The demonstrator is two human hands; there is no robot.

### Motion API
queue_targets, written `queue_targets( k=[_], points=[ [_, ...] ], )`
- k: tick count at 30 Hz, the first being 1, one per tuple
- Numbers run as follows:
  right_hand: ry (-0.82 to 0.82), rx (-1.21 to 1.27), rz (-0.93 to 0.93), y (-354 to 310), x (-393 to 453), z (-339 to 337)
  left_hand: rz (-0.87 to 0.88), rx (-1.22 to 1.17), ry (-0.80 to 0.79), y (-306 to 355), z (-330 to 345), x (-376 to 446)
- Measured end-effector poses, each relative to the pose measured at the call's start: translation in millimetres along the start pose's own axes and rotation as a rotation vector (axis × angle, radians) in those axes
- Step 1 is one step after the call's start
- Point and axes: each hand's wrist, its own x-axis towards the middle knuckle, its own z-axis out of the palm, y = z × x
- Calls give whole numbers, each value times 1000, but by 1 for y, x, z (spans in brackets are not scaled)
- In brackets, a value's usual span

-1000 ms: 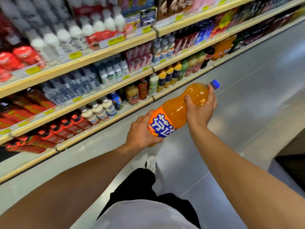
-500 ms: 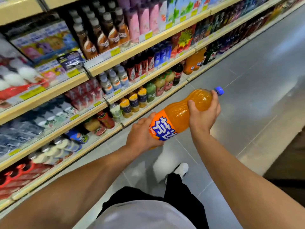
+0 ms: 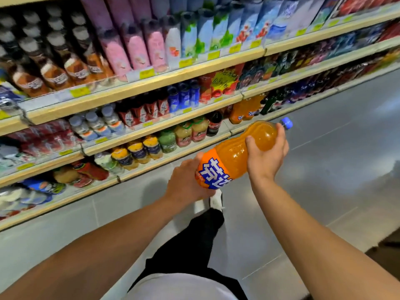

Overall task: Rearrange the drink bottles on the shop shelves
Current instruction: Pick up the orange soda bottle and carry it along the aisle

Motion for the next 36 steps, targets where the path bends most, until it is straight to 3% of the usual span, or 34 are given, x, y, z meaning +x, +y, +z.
queue_targets(
  k=[12,20,29,36],
  points=[
    [-148,-115,33,45,269,22,-133,-36,-5,107,107,205],
    [-287,-106,-73,136,406,58,-289,-137,150,116,226,307],
    [-351,72,-254,286,515,146,-282,-289,330,41,372,440],
    [-242,204,-513,366,557,218,-74,-158,585,-55,441,550]
  ],
)
